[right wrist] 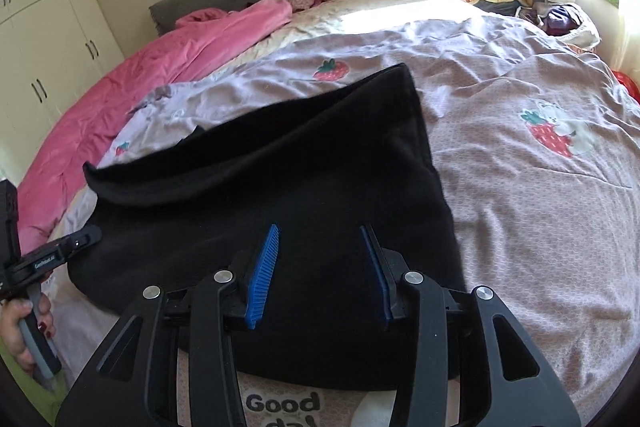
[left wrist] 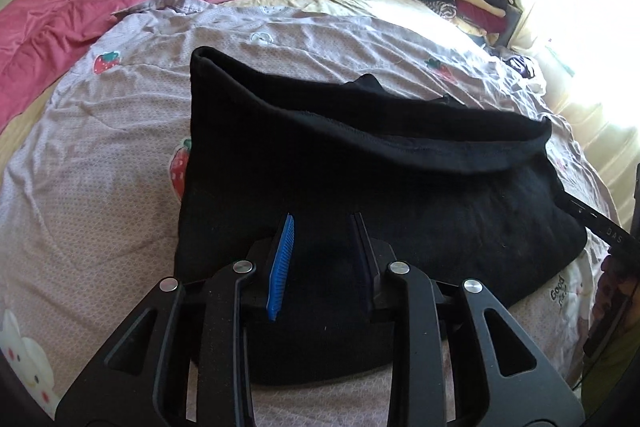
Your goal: Fold small clothes
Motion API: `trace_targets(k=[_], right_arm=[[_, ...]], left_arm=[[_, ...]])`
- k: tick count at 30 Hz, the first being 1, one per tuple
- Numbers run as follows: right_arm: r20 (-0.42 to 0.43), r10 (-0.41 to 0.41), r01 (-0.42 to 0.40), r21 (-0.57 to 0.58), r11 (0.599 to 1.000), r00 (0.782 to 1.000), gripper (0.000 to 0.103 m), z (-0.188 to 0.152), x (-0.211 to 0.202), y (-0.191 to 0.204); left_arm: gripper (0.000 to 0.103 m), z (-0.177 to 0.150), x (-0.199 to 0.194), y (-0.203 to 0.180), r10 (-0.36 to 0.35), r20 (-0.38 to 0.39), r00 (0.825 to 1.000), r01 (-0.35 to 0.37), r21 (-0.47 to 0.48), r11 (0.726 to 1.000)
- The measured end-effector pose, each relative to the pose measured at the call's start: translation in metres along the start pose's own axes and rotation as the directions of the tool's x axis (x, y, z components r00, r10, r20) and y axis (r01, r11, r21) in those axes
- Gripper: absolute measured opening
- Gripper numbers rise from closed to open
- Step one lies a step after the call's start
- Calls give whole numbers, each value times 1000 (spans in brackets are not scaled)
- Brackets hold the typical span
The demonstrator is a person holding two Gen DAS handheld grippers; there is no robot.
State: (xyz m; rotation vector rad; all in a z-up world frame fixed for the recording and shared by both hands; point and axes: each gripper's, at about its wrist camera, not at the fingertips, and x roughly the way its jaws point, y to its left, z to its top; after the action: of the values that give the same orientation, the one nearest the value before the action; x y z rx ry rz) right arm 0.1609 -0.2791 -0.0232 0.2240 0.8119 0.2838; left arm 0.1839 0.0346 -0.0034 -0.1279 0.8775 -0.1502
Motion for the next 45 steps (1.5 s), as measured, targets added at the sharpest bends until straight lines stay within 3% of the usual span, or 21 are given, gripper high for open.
trace_targets(k=[3,8,14,18,31,32,33,34,35,37,45], right_arm=[[-15,-3,3,0,1000,1000,40,2,6,2],[-33,-17,18,19,1000,999,40,1,8,-3],[19,-73,73,27,997,997,41,17,1,-18],[18,-130,128,55,990,991,41,38,10,-36],[-41,-130,133,79,988,991,41,69,54,-48],[-44,-125,128,85,988,991,34,68,55,-48],[-45,-122,125,84,989,991,29,67,56,-47],[-40,-132,135,76,988,990,24,66,55,-46],[-33,-138,140,73,987,990,17,65,54,-46],[-13,-135,135,81,988,991,9,64,49,-47],[101,-95,90,58,994,990,7,77,18,-43]], left_arm=[[26,9,4,0,14,2,1000,-14,4,1000],[38,23,-14,21,33,53,998,-30,-54,998],[40,17,-6,53,31,-3,1000,-31,-160,987],[51,18,1,63,-9,-16,1000,6,-204,979],[52,36,31,75,-26,-34,999,16,-258,966],[52,36,34,76,-28,-40,999,17,-260,965],[40,36,36,76,-27,-39,999,16,-257,966],[18,36,36,74,-29,-35,999,19,-250,968],[12,36,36,71,-28,-28,999,20,-231,973],[6,37,32,67,-17,-10,1000,15,-199,980],[3,62,-10,50,27,154,988,-11,-104,995]])
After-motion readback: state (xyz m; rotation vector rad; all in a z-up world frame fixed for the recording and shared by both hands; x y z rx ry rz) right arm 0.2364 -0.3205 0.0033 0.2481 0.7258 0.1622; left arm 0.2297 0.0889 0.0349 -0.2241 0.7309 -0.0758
